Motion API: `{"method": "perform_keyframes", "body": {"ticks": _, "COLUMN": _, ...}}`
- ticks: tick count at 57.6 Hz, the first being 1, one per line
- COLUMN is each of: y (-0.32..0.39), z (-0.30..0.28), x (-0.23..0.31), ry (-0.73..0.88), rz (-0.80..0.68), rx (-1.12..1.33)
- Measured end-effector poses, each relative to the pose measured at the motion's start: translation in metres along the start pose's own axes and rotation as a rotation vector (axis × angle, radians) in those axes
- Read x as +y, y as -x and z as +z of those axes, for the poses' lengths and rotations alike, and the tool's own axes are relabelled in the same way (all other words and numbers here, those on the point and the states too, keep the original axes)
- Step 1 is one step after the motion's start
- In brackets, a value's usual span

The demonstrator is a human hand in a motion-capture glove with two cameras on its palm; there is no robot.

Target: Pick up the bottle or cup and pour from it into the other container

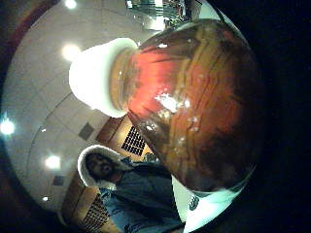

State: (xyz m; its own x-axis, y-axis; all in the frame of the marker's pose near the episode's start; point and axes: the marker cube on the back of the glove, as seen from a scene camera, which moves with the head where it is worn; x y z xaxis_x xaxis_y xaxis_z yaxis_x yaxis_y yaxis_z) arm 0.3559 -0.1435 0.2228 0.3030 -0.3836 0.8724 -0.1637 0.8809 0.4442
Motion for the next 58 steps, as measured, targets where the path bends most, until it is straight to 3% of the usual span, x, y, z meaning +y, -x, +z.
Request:
{"method": "perform_keyframes", "body": {"ticks": 3, "y": 0.008, "z": -0.003, "x": 0.013, "ry": 0.105, "rz": 0.21, "rx": 0.009}}
{"method": "perform_keyframes", "body": {"ticks": 6, "y": 0.013, "z": -0.003, "x": 0.014, "ry": 0.116, "rz": 0.248, "rx": 0.022}}
{"method": "perform_keyframes", "body": {"ticks": 12, "y": 0.024, "z": -0.002, "x": 0.012, "ry": 0.102, "rz": 0.219, "rx": 0.057}}
{"method": "perform_keyframes", "body": {"ticks": 18, "y": 0.035, "z": 0.004, "x": -0.013, "ry": -0.103, "rz": -0.061, "rx": 0.097}}
{"method": "perform_keyframes", "body": {"ticks": 26, "y": 0.077, "z": 0.004, "x": 0.002, "ry": 0.099, "rz": 0.204, "rx": 0.261}}
{"method": "perform_keyframes", "body": {"ticks": 36, "y": 0.116, "z": 0.016, "x": -0.011, "ry": 0.183, "rz": 0.231, "rx": 0.489}}
{"method": "perform_keyframes", "body": {"ticks": 41, "y": 0.128, "z": 0.031, "x": -0.02, "ry": 0.068, "rz": 0.202, "rx": 0.613}}
{"method": "perform_keyframes", "body": {"ticks": 47, "y": 0.147, "z": 0.043, "x": -0.018, "ry": 0.183, "rz": 0.3, "rx": 0.742}}
{"method": "perform_keyframes", "body": {"ticks": 53, "y": 0.153, "z": 0.061, "x": -0.023, "ry": 0.21, "rz": 0.257, "rx": 0.875}}
{"method": "perform_keyframes", "body": {"ticks": 58, "y": 0.159, "z": 0.076, "x": -0.031, "ry": 0.273, "rz": 0.305, "rx": 0.977}}
